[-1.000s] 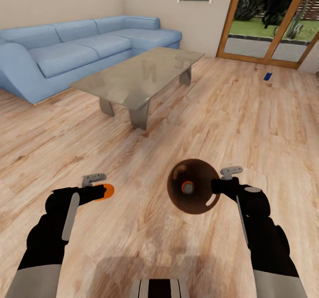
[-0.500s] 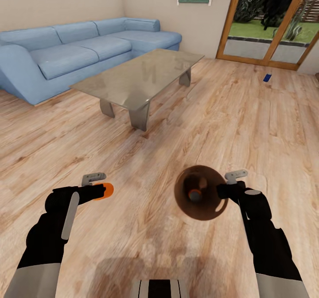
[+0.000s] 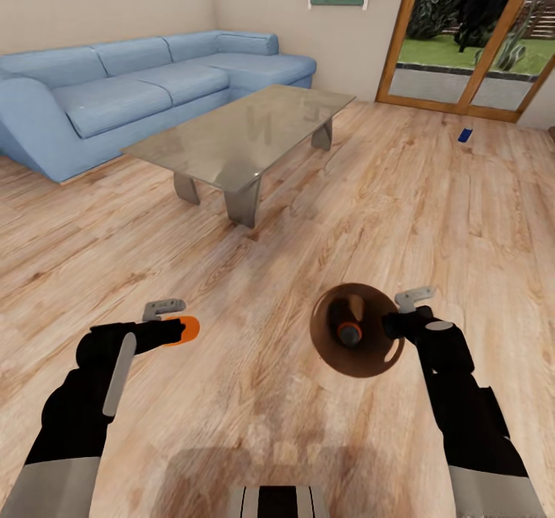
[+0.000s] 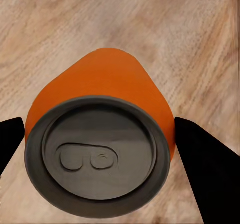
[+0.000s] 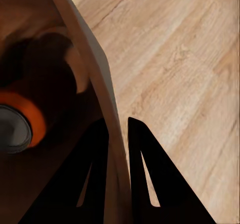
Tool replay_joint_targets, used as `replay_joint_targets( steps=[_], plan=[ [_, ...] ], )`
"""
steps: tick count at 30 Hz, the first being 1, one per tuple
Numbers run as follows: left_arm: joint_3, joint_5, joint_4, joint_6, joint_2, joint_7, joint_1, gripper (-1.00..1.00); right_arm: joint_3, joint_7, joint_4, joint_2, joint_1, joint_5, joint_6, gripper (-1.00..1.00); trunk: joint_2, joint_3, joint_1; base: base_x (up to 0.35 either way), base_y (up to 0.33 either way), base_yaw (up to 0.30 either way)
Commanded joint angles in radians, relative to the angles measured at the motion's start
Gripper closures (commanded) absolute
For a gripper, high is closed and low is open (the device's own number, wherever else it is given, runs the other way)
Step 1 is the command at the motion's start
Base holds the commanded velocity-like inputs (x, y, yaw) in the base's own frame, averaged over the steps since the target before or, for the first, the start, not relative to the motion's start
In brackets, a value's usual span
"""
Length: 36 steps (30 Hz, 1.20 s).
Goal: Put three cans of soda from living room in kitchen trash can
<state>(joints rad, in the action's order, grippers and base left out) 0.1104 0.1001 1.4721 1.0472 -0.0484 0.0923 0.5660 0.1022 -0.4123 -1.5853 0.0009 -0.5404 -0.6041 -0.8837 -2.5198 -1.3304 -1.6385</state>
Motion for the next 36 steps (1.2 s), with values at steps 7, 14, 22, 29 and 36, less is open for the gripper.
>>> replay_joint_targets(
  steps=[7, 14, 22, 29, 36],
  plan=[
    [-0.097, 0.006, 0.0, 0.0, -0.235, 0.66, 0.006, 1.0, -0.047, -0.367, -0.001, -0.078, -0.047, 0.191, -0.164, 1.0, 0.0, 0.0, 0.0, 0.0, 0.0, 0.0],
    [-0.097, 0.006, 0.002, 0.0, -0.237, 0.7, 0.007, 1.0, -0.093, -0.371, -0.001, -0.065, -0.05, 0.144, -0.164, 1.0, 0.0, 0.0, 0.0, 0.0, 0.0, 0.0],
    [-0.097, 0.007, 0.006, 0.0, -0.237, 0.707, 0.008, 1.0, -0.107, -0.372, -0.001, -0.061, -0.05, 0.125, -0.164, 1.0, 0.001, 0.019, 0.002, 0.0, 0.0, 0.0],
    [-0.097, 0.011, 0.011, 0.0, -0.238, 0.708, 0.008, 1.0, -0.109, -0.372, -0.001, -0.061, -0.05, 0.124, -0.164, 1.0, 0.003, 0.046, 0.005, 0.0, 0.0, 0.0],
    [-0.097, 0.013, 0.014, 0.0, -0.24, 0.758, 0.009, 1.0, -0.109, -0.372, 0.001, -0.061, -0.05, 0.111, -0.164, 1.0, 0.004, 0.074, 0.009, 0.0, 0.0, 0.0]
  ],
)
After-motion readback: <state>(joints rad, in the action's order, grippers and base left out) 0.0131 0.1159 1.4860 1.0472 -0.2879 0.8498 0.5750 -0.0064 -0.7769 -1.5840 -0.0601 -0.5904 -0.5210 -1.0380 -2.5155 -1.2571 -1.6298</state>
